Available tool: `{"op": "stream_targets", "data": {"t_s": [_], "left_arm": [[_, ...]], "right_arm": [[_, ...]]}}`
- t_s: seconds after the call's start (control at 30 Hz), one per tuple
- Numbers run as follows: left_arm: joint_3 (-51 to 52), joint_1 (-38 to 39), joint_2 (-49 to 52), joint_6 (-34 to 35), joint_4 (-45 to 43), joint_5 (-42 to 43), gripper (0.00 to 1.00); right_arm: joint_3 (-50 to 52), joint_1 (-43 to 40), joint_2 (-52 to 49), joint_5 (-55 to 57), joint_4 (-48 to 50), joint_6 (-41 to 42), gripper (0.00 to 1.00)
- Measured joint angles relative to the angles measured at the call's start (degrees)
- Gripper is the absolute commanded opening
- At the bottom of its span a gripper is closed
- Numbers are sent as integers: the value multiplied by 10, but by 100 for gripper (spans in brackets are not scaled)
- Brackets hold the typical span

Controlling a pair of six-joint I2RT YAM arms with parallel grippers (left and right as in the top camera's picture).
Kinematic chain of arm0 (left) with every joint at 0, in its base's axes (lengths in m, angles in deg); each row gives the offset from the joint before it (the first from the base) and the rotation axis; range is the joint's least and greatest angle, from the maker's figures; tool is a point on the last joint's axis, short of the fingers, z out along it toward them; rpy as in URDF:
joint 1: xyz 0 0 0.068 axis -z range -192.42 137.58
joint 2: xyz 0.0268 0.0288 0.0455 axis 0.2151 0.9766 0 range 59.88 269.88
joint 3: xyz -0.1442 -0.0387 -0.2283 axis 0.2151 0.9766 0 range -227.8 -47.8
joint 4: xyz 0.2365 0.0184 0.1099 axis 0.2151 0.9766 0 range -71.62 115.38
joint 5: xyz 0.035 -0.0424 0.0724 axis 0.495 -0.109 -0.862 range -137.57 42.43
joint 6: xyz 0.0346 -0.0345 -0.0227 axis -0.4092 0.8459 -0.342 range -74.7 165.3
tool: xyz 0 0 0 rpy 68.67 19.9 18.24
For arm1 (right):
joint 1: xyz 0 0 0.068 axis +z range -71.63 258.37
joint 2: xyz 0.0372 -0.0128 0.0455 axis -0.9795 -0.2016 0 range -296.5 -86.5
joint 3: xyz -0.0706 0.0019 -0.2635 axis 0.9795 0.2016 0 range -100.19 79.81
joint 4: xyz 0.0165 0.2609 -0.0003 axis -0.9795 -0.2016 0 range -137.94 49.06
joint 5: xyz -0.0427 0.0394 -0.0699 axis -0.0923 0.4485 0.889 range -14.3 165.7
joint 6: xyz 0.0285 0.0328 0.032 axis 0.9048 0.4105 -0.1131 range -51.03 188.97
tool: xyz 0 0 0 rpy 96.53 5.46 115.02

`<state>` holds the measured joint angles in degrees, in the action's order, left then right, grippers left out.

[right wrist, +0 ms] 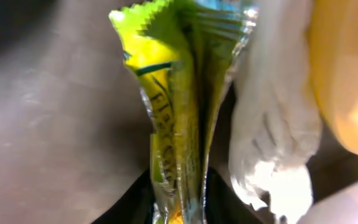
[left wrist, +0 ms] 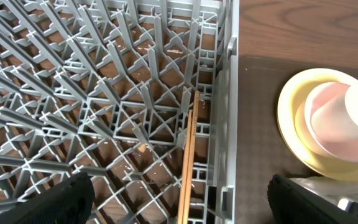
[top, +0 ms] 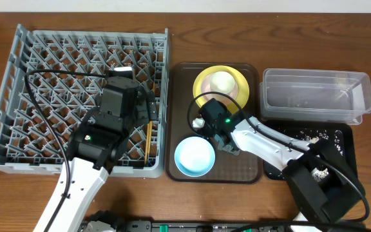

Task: Sort waste into correct bins and load items into the dishwasher
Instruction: 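Reach the right gripper to the yellow wrapper and tissue and grasp them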

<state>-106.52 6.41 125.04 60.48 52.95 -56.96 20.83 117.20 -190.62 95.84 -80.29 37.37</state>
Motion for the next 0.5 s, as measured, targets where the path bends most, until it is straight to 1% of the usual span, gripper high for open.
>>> {"op": "stream_targets", "data": {"t_s": [0.1,0.2,0.3,0.4,0.43,0.5], "left_arm": [[0,0,0,0,0,0,92],[0,0,0,0,0,0,93],[0,0,0,0,0,0,92],[0,0,0,0,0,0,92],[0,0,0,0,0,0,93],[0,0,0,0,0,0,92]], "right_arm": [[0,-1,0,4,10,1,36],[-1,-8,0,-1,14,1,38],[-2,-14,0,-11,15,0,46],[-6,-21,1,-19,16,0,59],[-7,-23,2,-20,16,0,68],[-7,-26,8,-31,17,-2,79]]}}
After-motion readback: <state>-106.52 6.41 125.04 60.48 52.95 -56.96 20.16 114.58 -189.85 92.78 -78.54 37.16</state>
